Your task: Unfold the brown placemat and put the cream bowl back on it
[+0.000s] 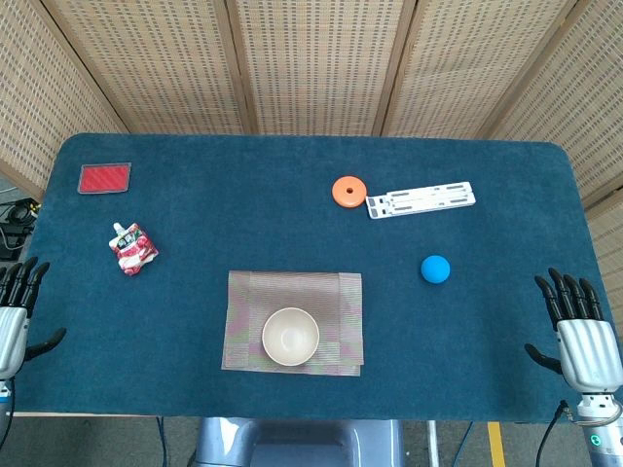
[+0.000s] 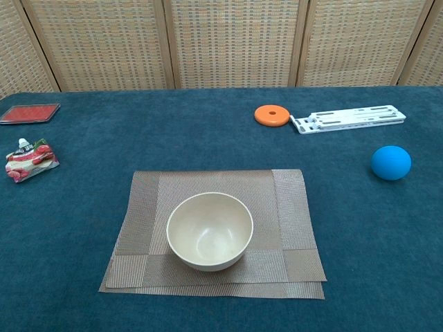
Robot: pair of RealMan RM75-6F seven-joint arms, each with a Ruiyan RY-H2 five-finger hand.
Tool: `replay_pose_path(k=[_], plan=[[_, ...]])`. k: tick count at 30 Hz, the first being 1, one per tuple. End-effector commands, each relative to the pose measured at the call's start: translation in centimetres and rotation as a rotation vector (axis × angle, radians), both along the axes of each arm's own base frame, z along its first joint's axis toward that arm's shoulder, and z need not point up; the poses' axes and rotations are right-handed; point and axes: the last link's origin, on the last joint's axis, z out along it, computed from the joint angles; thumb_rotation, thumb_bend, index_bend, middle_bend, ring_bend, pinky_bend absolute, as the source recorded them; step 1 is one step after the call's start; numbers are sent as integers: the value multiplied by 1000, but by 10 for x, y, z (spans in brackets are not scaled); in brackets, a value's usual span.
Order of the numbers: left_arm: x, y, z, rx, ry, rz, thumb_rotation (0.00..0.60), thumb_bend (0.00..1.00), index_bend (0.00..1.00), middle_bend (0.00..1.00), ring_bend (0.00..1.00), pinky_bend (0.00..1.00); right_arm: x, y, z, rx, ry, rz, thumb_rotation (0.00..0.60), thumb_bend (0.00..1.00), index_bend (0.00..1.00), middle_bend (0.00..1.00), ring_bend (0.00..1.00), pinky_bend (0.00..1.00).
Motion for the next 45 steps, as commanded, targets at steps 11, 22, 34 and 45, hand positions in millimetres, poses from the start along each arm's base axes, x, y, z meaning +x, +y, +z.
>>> replay_pose_path(k=[11, 22, 34, 45], plan=[[3, -2, -3, -19, -4, -10, 600, 177, 0, 0, 0, 0, 2, 2, 1, -11, -23, -6, 600, 40, 0, 0, 0, 0], [12, -1, -15, -53, 4, -56, 600, 178, 0, 0, 0, 0, 1, 1, -1, 9, -38, -26, 600, 40, 0, 0, 0, 0], [74, 34, -64, -172, 50, -314, 600, 195, 308, 0, 0, 0, 0, -2, 5, 4, -70, -38, 600, 40, 0, 0, 0, 0], [129, 52, -130, -390, 125, -460, 600, 212, 446, 0, 0, 0, -3, -5, 12, -7, -101, -53, 600, 39, 4, 0, 0, 0]])
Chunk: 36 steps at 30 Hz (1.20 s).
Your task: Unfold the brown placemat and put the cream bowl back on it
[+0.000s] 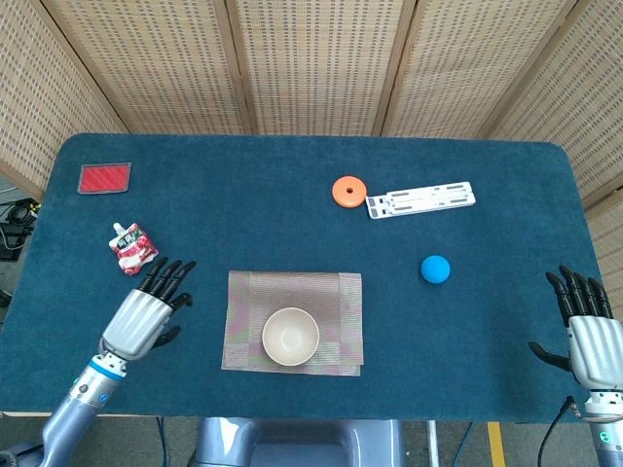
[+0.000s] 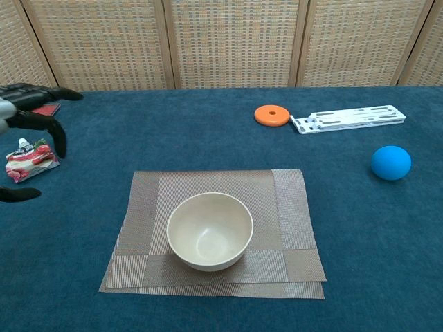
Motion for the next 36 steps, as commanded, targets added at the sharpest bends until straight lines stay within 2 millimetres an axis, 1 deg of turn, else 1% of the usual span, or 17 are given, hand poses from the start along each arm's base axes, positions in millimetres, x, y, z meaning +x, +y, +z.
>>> replay_pose_path(k=[1, 2, 4, 8, 12, 15, 22, 32, 33, 35, 36], plan=[[23, 4, -27, -60, 38, -61, 600, 212, 449, 0, 0, 0, -1, -1, 1, -1, -5, -4, 600, 39, 4, 0, 0, 0], [28, 4, -34, -73, 44, -72, 600, 213, 450, 0, 0, 0, -2, -2, 2, -1, -7, -6, 600, 39, 4, 0, 0, 0], [32, 5, -40, -83, 46, -76, 600, 213, 451, 0, 0, 0, -2, -2, 2, 0, -10, -9, 600, 40, 4, 0, 0, 0], [48, 5, -58, -128, 48, -100, 600, 215, 452, 0, 0, 0, -4, -3, 3, 1, -18, -15, 600, 40, 4, 0, 0, 0], [57, 4, -73, -156, 62, -112, 600, 215, 452, 0, 0, 0, -5, -3, 5, 0, -26, -20, 600, 40, 4, 0, 0, 0], [61, 4, -84, -176, 72, -111, 600, 216, 456, 0, 0, 0, -5, -4, 6, -4, -34, -21, 600, 40, 4, 0, 0, 0], [67, 3, -101, -200, 94, -107, 600, 218, 463, 0, 0, 0, -5, -4, 8, -4, -46, -24, 600, 40, 4, 0, 0, 0], [87, 7, -130, -216, 94, -140, 600, 230, 512, 0, 0, 0, -6, -4, 9, 3, -61, -29, 600, 37, 4, 0, 0, 0], [89, 7, -133, -217, 97, -145, 600, 238, 520, 0, 0, 0, -6, -4, 9, 4, -64, -29, 600, 37, 4, 0, 0, 0], [92, 6, -136, -217, 97, -149, 600, 296, 546, 0, 0, 0, -6, -4, 10, 5, -69, -28, 600, 36, 4, 0, 0, 0], [93, 6, -138, -215, 93, -152, 600, 362, 574, 0, 0, 0, -6, -4, 10, 5, -71, -27, 600, 36, 3, 0, 0, 0]])
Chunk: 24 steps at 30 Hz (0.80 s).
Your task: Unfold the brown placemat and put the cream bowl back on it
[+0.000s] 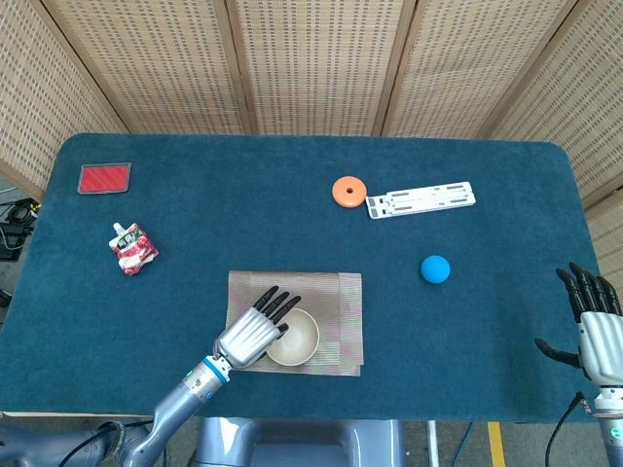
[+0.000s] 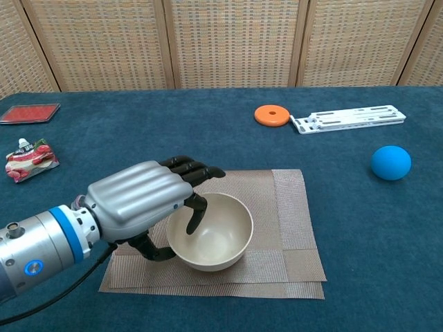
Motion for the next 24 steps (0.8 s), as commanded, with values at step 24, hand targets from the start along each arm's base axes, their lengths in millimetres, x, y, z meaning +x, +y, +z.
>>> replay_pose_path(k=[24], plan=[[-130, 30, 116, 296, -35, 215, 600, 590, 818, 0, 0, 0, 5, 5, 3, 10, -40, 28, 600, 35, 3, 0, 0, 0]])
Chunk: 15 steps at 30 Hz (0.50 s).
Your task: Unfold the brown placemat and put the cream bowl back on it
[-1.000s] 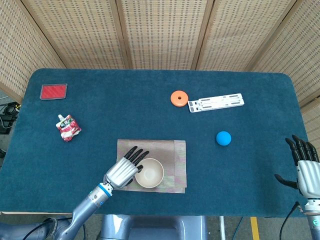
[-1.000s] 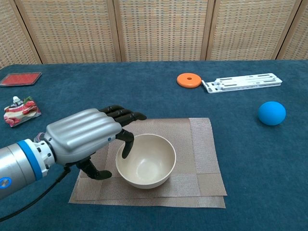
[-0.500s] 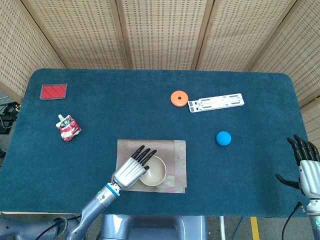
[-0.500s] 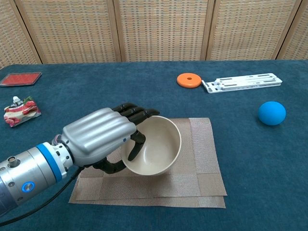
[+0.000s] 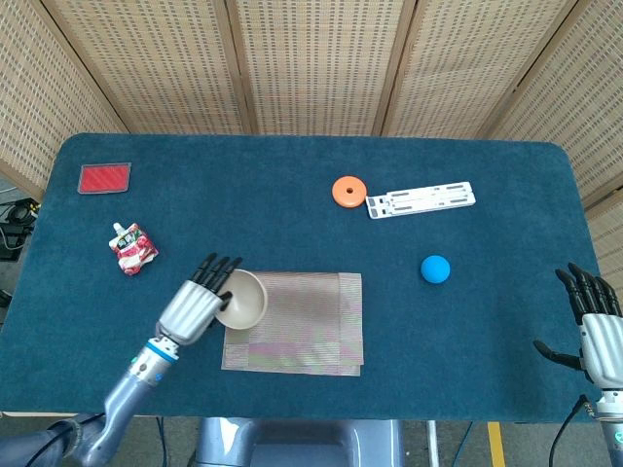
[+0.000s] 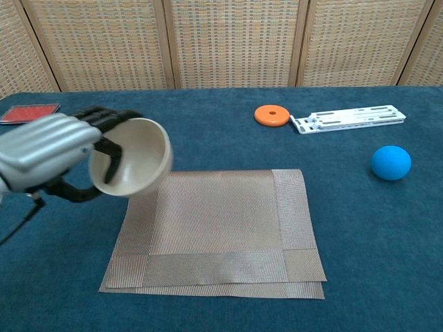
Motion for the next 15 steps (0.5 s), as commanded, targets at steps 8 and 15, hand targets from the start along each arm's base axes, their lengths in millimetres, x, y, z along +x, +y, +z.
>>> replay_pose_path(k=[8, 15], plan=[[-116, -3, 62, 106, 37, 234, 600, 589, 816, 0, 0, 0, 4, 4, -4, 14, 7, 12, 600, 34, 4, 0, 0, 0], [-146, -8, 65, 102, 54, 308, 600, 586, 800, 0, 0, 0, 5, 5, -6, 19, 12, 13, 600, 34, 4, 0, 0, 0]])
